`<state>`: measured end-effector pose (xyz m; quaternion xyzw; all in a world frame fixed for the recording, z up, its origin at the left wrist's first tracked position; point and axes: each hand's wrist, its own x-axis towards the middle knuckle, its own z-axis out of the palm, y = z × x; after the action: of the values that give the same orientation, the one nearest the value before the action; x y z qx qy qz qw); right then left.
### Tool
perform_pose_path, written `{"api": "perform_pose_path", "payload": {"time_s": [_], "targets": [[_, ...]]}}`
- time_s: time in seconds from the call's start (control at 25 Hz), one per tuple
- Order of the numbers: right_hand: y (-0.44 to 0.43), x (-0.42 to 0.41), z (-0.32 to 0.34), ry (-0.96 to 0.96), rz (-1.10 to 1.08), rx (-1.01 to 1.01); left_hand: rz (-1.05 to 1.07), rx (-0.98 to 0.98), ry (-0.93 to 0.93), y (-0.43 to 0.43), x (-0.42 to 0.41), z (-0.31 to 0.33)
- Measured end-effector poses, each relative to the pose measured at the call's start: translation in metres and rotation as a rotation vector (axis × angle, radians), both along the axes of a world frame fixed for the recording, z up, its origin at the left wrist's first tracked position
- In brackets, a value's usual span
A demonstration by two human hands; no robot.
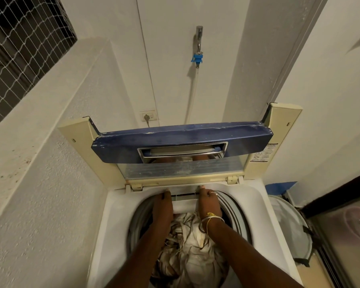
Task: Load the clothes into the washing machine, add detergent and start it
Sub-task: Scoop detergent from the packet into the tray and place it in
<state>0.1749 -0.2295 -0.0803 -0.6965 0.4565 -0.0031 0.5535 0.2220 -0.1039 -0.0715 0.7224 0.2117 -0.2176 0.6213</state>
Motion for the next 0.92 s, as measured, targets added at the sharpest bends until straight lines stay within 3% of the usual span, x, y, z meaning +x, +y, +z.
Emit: {"api": "perform_pose_path", "payload": {"time_s": [0.12, 0.44, 0.56, 0.76, 0.92], "targets": [[0.003, -0.008, -0.004, 0.061, -0.014, 0.003, -0.011, -0.007, 0.109, 0.002, -0.008, 0.001], [0.008, -0.058, -0.017, -0.177, 0.034, 0.002, -0.298, 0.195, -0.113, 0.028, -0.045, -0.015], [0.006, -0.07, -0.023, -0.248, 0.104, -0.048, -0.305, 0.216, -0.179, 0.035, -0.056, 0.0], [0.008, -0.08, 0.027, -0.351, 0.146, -0.096, -0.227, 0.127, -0.209, 0.038, -0.069, 0.017], [0.008, -0.077, 0.035, -0.337, 0.252, -0.157, -0.14, 0.096, -0.271, 0.047, -0.086, 0.08]]}}
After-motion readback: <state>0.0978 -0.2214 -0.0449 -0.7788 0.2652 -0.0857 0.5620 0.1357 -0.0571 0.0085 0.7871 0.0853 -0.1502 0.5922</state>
